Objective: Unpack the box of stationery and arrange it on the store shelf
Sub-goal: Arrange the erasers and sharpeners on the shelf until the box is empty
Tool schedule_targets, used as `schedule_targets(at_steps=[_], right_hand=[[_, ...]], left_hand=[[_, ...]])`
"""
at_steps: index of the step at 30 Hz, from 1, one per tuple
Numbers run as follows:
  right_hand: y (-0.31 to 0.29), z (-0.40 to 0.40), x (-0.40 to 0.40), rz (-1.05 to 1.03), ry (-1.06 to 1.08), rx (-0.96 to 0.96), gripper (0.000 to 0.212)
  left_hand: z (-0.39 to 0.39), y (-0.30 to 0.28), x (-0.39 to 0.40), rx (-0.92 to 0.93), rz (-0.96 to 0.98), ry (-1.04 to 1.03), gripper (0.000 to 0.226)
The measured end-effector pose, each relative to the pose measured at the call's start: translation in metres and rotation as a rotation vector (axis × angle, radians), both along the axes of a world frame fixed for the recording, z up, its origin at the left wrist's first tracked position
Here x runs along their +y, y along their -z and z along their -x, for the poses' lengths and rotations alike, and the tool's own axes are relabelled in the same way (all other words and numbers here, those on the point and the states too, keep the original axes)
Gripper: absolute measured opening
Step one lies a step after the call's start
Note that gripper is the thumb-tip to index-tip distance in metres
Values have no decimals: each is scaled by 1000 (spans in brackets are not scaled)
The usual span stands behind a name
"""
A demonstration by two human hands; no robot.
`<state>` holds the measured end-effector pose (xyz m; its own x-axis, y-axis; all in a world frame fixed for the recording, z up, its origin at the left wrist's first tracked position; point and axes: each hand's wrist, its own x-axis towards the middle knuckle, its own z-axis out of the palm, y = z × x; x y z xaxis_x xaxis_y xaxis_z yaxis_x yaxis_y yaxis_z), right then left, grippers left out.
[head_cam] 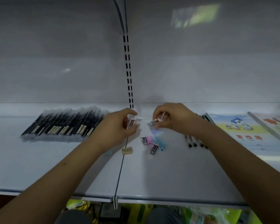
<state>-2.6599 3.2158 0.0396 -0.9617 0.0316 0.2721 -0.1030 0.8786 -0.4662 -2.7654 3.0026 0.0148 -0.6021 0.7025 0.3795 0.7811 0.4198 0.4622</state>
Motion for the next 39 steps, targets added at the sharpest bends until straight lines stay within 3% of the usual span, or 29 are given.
schedule_targets(at_steps=[3, 5, 8, 10, 15, 19, 23, 27, 30, 34, 37, 39], right_hand=[[6, 38, 8, -133, 87, -16, 20], [22, 58, 8, -188, 83, -59, 24], [41, 67, 11, -172, 52, -21, 36], [43, 67, 16, -149, 73, 50, 35], [46, 63, 8, -194, -16, 267, 24], [38, 62, -2, -186, 36, 88, 21], [16, 44, -5, -99, -8, 50, 6], [2, 24, -27, -64, -133, -293, 32], [11, 23, -39, -159, -165, -348, 44], [14, 29, -25, -109, -122, -244, 39], [16, 42, -7, -24, 30, -17, 39], [23, 54, -2, -76, 128, 28, 43]], left_hand=[[18, 0, 28, 74, 109, -99, 22], [31, 5, 43, 118, 252, -108, 34], [44, 7, 50, 88, 430, -49, 55], [50, 7, 47, 143, 459, -28, 56], [59, 14, 43, 199, 402, -15, 45], [58, 19, 46, 228, 329, 2, 46], [56, 20, 43, 203, 219, 102, 43], [54, 22, 45, 181, 254, 163, 26], [56, 25, 48, 169, 242, 125, 31], [59, 27, 47, 161, 225, 118, 30], [63, 29, 46, 180, 235, 117, 31], [67, 31, 45, 166, 237, 115, 33]])
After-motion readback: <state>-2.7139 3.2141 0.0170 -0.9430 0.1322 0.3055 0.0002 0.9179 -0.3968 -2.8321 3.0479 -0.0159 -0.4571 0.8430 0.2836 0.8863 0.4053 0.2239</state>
